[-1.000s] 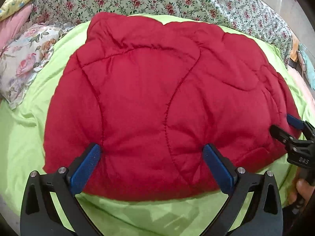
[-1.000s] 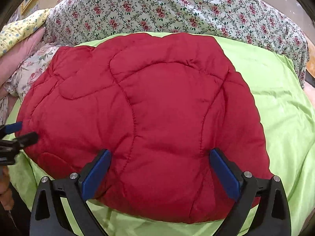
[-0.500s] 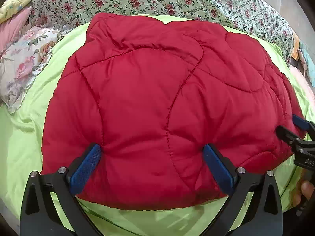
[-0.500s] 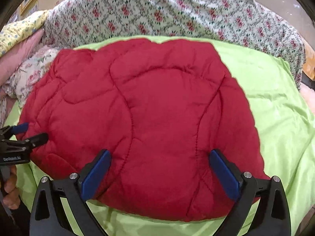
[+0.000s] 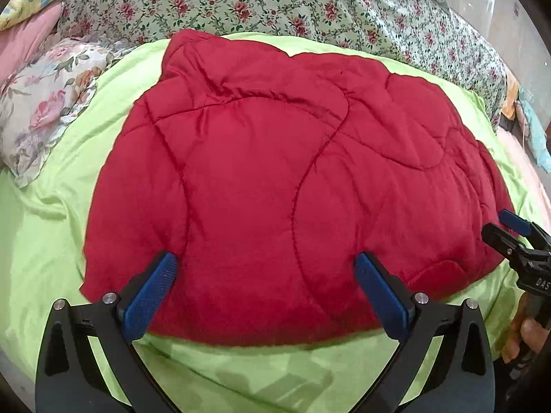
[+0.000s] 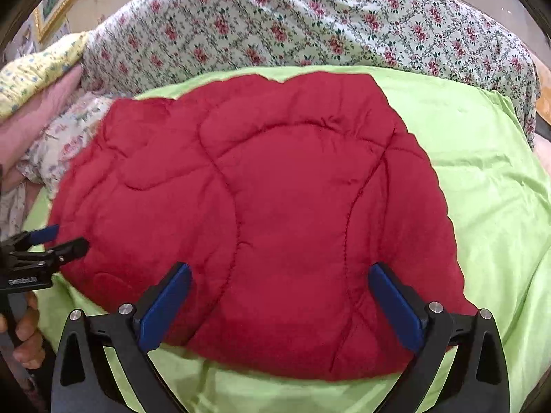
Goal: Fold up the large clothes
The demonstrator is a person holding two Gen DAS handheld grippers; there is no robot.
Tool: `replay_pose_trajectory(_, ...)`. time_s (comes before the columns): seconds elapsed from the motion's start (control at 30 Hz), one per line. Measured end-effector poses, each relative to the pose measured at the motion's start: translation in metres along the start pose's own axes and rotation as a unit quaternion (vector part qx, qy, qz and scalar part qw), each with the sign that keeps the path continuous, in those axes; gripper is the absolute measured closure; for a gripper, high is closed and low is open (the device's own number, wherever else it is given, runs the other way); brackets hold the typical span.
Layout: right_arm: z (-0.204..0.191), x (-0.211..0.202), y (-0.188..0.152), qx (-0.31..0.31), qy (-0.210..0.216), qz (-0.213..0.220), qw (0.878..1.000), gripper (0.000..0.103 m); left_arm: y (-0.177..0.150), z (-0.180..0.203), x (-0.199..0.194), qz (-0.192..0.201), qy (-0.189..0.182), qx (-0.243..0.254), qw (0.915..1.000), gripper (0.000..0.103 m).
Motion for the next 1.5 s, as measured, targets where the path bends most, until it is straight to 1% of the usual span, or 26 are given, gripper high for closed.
replay_pose_trajectory(0.1, -0.005, -0.013, -0.005, -0.009, 0.006, 0.004, 1.0, 0.001, -0.005, -0.002, -0.008, 0.001, -0.001, -0.007, 1.0, 0.0)
replay_pose_trajectory(0.17, -0.005, -0.019, -0.009, -0.008, 0.013, 0.001, 1.0, 0.0, -0.011, -0.001, -0.011, 0.0, 0.005, -0.007, 1.0, 0.0)
replay_pose_trajectory(0.23, -0.007, -0.025, -0.018, -0.009, 0.023, -0.004, 1.0, 0.0, -0.018, 0.002, -0.016, 0.002, 0.011, 0.002, 0.9999, 0.0)
replay_pose_trajectory(0.43, -0.009, -0.032, -0.045, -0.02, 0.026, -0.025, 0.999, 0.0, -0.037, 0.015, -0.036, 0.011, 0.022, 0.024, 0.9994, 0.0)
replay_pose_trajectory(0.57, -0.013, -0.04, -0.059, -0.029, 0.025, -0.039, 0.998, 0.0, -0.044, 0.021, -0.045, 0.003, 0.028, 0.039, 0.9989, 0.0)
replay_pose_trajectory(0.63, -0.015, -0.046, -0.06, -0.033, 0.028, -0.039, 0.998, 0.0, -0.043, 0.021, -0.052, 0.004, 0.036, 0.036, 0.9987, 0.0)
replay_pose_trajectory(0.7, -0.016, -0.055, -0.057, -0.032, 0.03, -0.033, 0.998, 0.0, -0.04, 0.018, -0.059, 0.008, 0.038, 0.025, 0.9989, 0.0)
replay_pose_trajectory(0.8, -0.02, -0.071, -0.048, -0.023, 0.036, -0.016, 0.999, 0.0, -0.032, 0.014, -0.072, 0.015, 0.031, 0.0, 0.9994, 0.0)
replay_pose_trajectory(0.87, -0.022, -0.082, -0.04, -0.012, 0.039, -0.003, 0.999, 0.0, -0.028, 0.012, -0.08, 0.018, 0.035, -0.017, 0.9991, 0.0)
replay_pose_trajectory(0.93, -0.025, -0.087, -0.033, -0.008, 0.043, 0.007, 0.999, 0.0, -0.025, 0.012, -0.083, 0.019, 0.037, -0.023, 0.9988, 0.0)
replay_pose_trajectory(1.0, -0.028, -0.087, -0.03, -0.008, 0.04, 0.01, 0.999, 0.0, -0.023, 0.016, -0.083, 0.02, 0.048, -0.017, 0.9985, 0.0)
replay_pose_trajectory(1.07, -0.03, -0.08, -0.029, -0.01, 0.039, 0.004, 0.999, 0.0, -0.023, 0.02, -0.081, 0.016, 0.059, -0.007, 0.9981, 0.0)
replay_pose_trajectory(1.23, -0.03, -0.066, -0.028, -0.008, 0.037, -0.012, 0.999, 0.0, -0.02, 0.022, -0.073, 0.009, 0.064, 0.006, 0.9979, 0.0)
replay_pose_trajectory(1.37, -0.026, -0.064, -0.022, -0.008, 0.035, -0.01, 0.999, 0.0, -0.013, 0.019, -0.069, 0.008, 0.077, 0.019, 0.9968, 0.0)
replay_pose_trajectory(1.5, -0.021, -0.061, -0.015, -0.004, 0.031, -0.008, 0.999, 0.0, -0.008, 0.015, -0.061, 0.0, 0.082, 0.024, 0.9963, 0.0)
Point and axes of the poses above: each gripper's, at about its wrist camera, not at the fingertips, and x roughly the way its jaws point, z to its right, y to its top, the point moved 4 cm from there along x, roughly the way its jaws point, and after that the axes turned 12 degrees about x, right-handed, at the moved point
